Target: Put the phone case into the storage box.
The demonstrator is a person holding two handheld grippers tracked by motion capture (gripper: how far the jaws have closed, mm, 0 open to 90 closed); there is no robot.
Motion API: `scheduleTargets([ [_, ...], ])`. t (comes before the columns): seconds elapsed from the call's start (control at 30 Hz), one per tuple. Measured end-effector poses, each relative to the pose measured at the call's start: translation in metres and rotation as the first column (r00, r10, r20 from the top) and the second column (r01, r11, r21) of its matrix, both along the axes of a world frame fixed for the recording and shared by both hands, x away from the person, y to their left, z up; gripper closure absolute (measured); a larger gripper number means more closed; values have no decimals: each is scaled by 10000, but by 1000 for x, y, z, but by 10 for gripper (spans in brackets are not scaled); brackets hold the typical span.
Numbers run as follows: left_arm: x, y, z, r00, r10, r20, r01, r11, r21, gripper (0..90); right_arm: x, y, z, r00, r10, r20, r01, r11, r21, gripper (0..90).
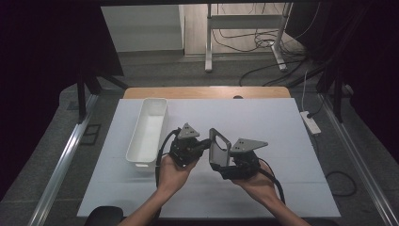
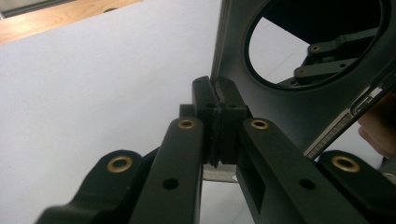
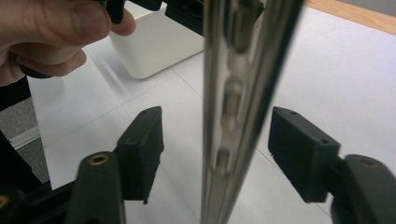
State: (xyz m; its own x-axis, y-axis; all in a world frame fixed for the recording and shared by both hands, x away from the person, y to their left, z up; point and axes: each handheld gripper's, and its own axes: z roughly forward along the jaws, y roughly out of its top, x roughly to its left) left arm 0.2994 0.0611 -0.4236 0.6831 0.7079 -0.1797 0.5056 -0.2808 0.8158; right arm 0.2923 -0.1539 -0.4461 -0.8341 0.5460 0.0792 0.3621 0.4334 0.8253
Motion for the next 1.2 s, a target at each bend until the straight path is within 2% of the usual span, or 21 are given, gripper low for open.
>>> scheduleTargets([
  [0.1,1,1,-1,10000,54,2,-54,10000,9,889,0,0,0,9999,65,-80,-65,10000,-18,303],
  [0.17,2,2,-2,9999,107,14,-107,9999,21,889,0,-1,-1,10000,56,-66,-58,9995,-297,261],
  [0.4,5,9,-3,9996,288,11,-288,9996,-50,889,0,-4,-1,9999,-101,-62,99,9992,-399,212],
  [0.63,9,16,-4,9995,313,-91,-315,9993,-221,888,2,-12,-1,9998,-187,-115,182,9990,-407,207],
  [1.2,14,35,-2,9981,590,-168,-592,9981,-151,889,8,-38,2,9969,-665,-424,646,9969,-442,185],
])
